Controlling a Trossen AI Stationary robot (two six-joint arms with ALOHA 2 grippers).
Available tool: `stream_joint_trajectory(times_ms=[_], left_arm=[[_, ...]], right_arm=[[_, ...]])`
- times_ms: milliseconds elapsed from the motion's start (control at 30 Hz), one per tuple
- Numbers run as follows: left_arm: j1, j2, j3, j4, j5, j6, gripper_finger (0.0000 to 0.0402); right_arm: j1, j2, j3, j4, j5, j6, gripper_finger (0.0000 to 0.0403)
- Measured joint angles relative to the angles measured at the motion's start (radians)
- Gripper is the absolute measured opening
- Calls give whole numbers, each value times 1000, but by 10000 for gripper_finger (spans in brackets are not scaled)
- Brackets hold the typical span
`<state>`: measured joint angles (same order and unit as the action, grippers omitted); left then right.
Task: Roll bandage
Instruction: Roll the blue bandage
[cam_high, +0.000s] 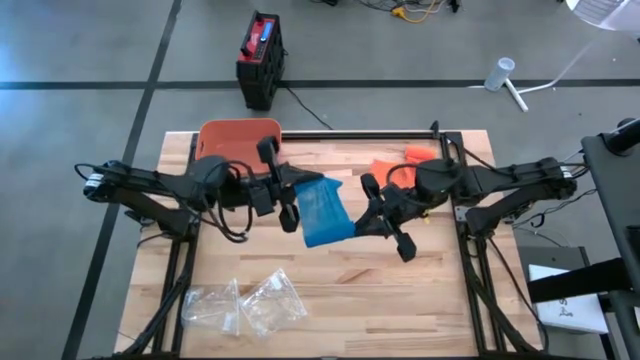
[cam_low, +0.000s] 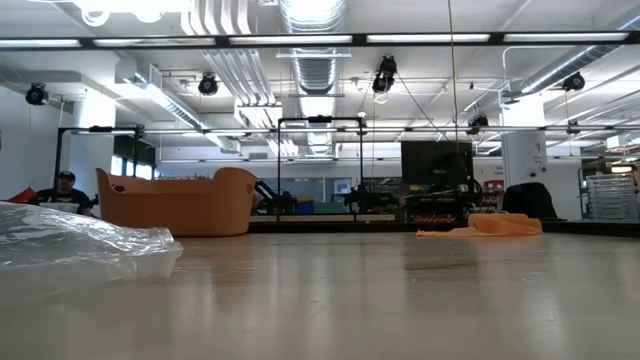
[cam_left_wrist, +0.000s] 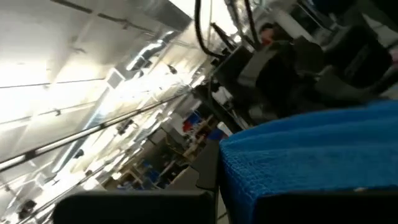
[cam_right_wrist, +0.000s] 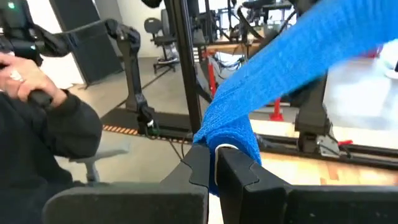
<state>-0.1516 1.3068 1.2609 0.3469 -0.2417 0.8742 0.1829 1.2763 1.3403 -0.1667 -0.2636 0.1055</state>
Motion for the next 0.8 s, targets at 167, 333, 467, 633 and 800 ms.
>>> stream_joint_trajectory(times_ms=[167,333,467,633,800], left_arm=[[1,28,70,-95,-1,0,0],[1,30,104,-119,0,-9,0],[-11,28,136,-132,75,-53,0],[-11,27,185,-129,128,-98,0],[-11,28,195,-130,146,-104,0]], right_arm=[[0,14,0,-17,-2,-2,3],[0,22,-1,-30,1,-10,3],[0,21,-8,-33,24,-12,3],[0,22,-10,-31,76,-10,3],[0,47,-12,-30,109,-9,3]])
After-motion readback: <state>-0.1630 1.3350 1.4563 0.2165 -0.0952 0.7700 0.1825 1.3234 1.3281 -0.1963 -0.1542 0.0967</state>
